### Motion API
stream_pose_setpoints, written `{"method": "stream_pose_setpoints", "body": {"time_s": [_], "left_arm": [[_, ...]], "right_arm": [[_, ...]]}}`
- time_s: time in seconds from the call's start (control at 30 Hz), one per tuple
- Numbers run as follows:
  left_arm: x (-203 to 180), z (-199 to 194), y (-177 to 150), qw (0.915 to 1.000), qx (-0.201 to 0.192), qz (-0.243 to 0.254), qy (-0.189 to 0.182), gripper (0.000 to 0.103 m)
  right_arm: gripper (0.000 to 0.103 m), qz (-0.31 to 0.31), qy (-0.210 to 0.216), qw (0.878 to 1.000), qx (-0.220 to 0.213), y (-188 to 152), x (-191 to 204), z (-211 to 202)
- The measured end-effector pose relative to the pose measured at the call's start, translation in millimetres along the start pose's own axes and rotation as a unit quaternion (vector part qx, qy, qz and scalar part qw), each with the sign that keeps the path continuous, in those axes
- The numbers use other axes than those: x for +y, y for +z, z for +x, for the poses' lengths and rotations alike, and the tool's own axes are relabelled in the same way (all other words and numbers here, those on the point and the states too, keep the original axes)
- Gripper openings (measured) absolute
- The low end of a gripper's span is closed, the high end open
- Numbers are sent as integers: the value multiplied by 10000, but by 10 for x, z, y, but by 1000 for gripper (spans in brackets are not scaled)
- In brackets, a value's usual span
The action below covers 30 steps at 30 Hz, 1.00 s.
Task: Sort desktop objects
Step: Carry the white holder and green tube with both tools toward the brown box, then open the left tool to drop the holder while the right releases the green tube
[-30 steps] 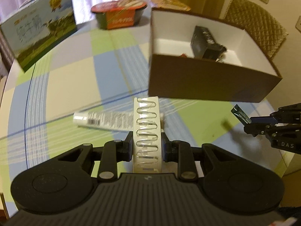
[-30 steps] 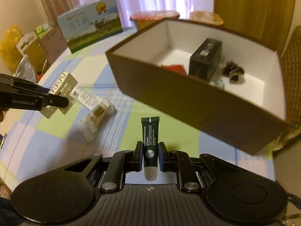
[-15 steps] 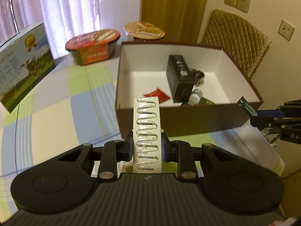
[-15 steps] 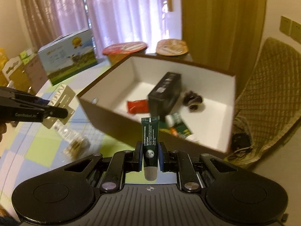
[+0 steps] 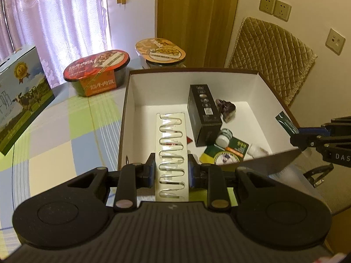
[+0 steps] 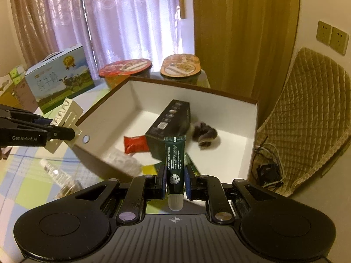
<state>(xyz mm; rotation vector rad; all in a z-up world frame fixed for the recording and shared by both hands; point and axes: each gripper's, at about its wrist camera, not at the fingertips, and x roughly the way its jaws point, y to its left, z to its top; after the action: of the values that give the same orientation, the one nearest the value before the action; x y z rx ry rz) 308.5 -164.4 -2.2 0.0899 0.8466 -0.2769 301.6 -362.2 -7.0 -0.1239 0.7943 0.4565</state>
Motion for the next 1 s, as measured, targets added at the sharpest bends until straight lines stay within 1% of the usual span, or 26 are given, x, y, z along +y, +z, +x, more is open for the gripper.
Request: {"method": "stream_pose_setpoints", "body": {"time_s": [0.17,0.43,0.6,0.73,0.87,1.0], "left_arm": [[4,195,167,10000,80,41,22,23],[29,645,424,9995,311,36,101,23],[41,940,606,9991,403,52,127,23],[35,1224,738,9984,566,-5,6,23],[4,1527,807,9973,734,62,-9,23],[33,1791,840,9960,889,-49,-10,23]], "right_arm": [[13,56,-115,9999,96,129,-123,216],[13,245,-121,9990,342,326,-312,619],[13,382,-35,9980,503,449,-427,893],[13,440,39,9972,609,528,-489,1091],[13,384,55,9966,723,559,-506,1261],[13,358,71,9956,858,560,-534,1402]]}}
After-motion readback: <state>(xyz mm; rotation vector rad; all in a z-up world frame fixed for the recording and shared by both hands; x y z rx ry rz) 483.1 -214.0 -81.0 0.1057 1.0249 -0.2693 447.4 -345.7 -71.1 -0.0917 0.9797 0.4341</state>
